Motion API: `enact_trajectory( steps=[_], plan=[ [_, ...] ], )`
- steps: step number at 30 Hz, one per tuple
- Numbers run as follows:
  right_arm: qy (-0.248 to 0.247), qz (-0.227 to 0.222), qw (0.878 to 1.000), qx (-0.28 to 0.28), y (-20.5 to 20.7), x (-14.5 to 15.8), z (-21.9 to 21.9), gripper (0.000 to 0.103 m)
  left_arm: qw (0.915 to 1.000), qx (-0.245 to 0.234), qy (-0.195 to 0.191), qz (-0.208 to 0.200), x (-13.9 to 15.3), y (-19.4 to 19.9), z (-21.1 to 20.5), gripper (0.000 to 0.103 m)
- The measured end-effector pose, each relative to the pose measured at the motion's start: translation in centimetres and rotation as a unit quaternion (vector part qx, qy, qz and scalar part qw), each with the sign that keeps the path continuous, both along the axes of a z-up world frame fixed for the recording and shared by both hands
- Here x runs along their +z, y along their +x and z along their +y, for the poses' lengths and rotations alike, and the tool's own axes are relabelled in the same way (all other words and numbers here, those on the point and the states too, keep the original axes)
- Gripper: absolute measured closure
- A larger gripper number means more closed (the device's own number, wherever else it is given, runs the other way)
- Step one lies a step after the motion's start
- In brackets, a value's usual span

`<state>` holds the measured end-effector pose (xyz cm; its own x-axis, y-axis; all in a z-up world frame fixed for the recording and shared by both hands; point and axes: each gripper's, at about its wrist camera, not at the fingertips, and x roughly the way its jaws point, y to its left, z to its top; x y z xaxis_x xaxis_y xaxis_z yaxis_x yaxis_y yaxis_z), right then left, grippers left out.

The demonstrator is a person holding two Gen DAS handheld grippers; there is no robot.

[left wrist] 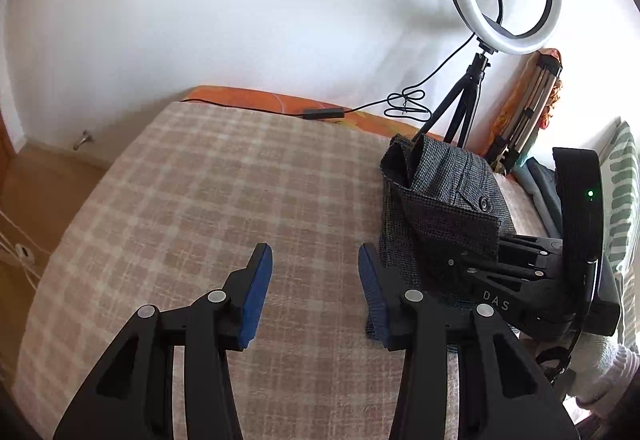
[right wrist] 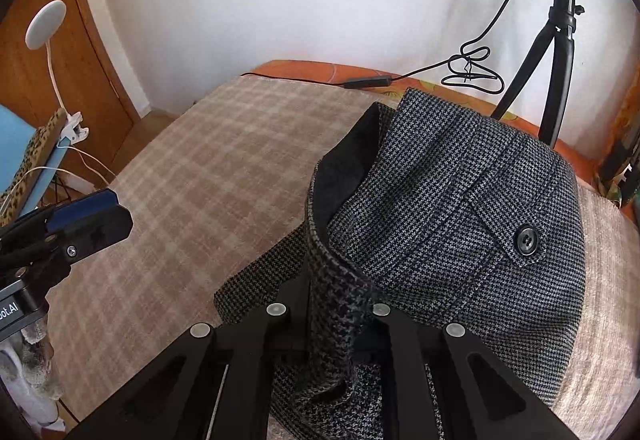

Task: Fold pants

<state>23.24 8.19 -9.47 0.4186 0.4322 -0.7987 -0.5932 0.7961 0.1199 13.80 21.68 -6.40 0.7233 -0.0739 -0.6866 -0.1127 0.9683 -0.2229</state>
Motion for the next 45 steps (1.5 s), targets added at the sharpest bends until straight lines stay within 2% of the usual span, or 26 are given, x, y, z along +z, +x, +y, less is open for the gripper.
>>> enact_trajectory(
  steps=[2, 5, 7, 9, 12, 16, 19, 22, 24, 26, 32, 35, 37, 38, 41, 43, 45],
  plan=[
    [0.006, 0.007, 1.000, 0.004, 0.2, -0.2, 0.0, 0.091, 1.0000, -0.001, 0.000, 0.000, 0.0, 0.0, -0.1, 0.060],
    [0.022, 0.024, 0.999, 0.017, 0.5, -0.3, -0.1, 0.079, 1.0000, -0.003, 0.001, 0.000, 0.1, 0.1, -0.5, 0.060],
    [0.039, 0.039, 0.998, 0.030, 0.7, -0.2, -0.1, 0.060, 1.0000, -0.005, 0.000, -0.001, 0.3, 0.1, -0.7, 0.060],
    [0.055, 0.046, 0.996, 0.045, 0.4, 0.3, -0.3, 0.056, 1.0000, -0.008, -0.001, -0.004, 0.5, 0.1, -1.0, 0.060],
    [0.093, 0.059, 0.992, 0.061, 0.2, 1.5, -1.4, 0.041, 0.9998, -0.016, -0.003, -0.010, 1.1, 0.1, -1.8, 0.060],
    [0.163, 0.060, 0.981, 0.081, 0.0, 4.1, -4.5, 0.037, 0.9991, -0.037, 0.000, -0.021, 2.0, 0.4, -3.5, 0.060],
    [0.163, 0.021, 0.983, 0.076, 0.5, 6.0, -6.9, 0.037, 0.9979, -0.060, 0.003, -0.025, 2.5, 1.3, -5.6, 0.060],
    [0.145, 0.000, 0.988, 0.053, 2.3, 6.7, -9.0, 0.037, 0.9951, -0.093, 0.027, -0.022, 2.4, 2.4, -8.4, 0.060],
    [0.136, -0.002, 0.990, 0.039, 3.9, 6.6, -10.0, 0.038, 0.9917, -0.115, 0.054, -0.020, 2.0, 3.3, -10.3, 0.060],
    [0.126, -0.003, 0.992, 0.029, 5.6, 6.2, -10.5, 0.042, 0.9896, -0.129, 0.063, -0.009, 1.3, 4.3, -11.3, 0.060],
    [0.099, 0.029, 0.995, 0.012, 10.8, 2.9, -11.1, 0.044, 0.9870, -0.125, 0.092, 0.042, -2.6, 6.7, -10.9, 0.060],
    [0.087, 0.034, 0.996, 0.000, 12.8, 1.3, -11.0, 0.047, 0.9875, -0.118, 0.088, 0.055, -4.2, 7.3, -9.7, 0.059],
    [0.077, 0.034, 0.996, -0.009, 13.9, 0.6, -10.6, 0.056, 0.9889, -0.110, 0.082, 0.056, -4.9, 7.5, -8.9, 0.058],
    [0.072, 0.035, 0.997, -0.012, 14.3, 0.2, -10.4, 0.058, 0.9896, -0.107, 0.077, 0.056, -5.2, 7.6, -8.5, 0.052],
    [0.067, 0.040, 0.997, -0.023, 15.1, -0.7, -10.0, 0.064, 0.9921, -0.100, 0.046, 0.060, -5.8, 7.9, -7.1, 0.041],
    [0.073, 0.042, 0.996, -0.030, 15.3, -0.8, -10.3, 0.068, 0.9934, -0.093, 0.017, 0.064, -5.9, 7.8, -6.2, 0.040],
    [0.086, 0.053, 0.994, -0.035, 15.3, -0.8, -10.9, 0.068, 0.9934, -0.094, 0.020, 0.063, -5.5, 7.4, -5.9, 0.040]
  ],
)
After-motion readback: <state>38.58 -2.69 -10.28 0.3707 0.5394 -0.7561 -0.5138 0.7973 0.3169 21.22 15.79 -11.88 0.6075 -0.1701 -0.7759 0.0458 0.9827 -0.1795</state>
